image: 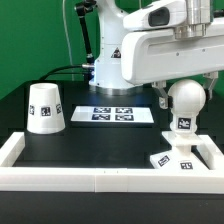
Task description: Assemble lamp
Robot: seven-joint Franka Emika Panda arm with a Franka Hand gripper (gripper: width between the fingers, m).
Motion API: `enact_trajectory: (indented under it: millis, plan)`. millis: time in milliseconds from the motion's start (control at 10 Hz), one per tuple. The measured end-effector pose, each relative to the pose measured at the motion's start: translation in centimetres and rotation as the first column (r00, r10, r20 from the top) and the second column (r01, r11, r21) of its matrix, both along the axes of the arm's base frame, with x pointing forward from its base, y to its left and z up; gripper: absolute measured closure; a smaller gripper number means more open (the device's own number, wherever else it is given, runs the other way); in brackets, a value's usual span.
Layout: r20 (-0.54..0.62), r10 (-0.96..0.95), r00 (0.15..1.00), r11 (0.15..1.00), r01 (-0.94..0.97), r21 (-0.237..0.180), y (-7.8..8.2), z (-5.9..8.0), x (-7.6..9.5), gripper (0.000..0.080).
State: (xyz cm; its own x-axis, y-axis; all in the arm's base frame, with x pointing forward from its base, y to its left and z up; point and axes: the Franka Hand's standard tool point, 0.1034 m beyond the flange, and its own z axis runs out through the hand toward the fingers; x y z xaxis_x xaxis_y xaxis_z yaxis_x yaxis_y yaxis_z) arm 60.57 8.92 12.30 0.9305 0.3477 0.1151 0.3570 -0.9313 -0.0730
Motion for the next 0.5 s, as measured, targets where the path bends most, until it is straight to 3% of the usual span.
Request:
enact_trajectory:
  millis: [200, 500]
  plan:
    - [-0.017, -0.174, 0.985, 0.984, 0.174, 0.038, -0.12, 0.01, 0.09, 0.0222]
    - [-0.057, -0.440, 0.896, 0.895, 0.443, 0.056, 0.22, 0.07, 0.08, 0.0220]
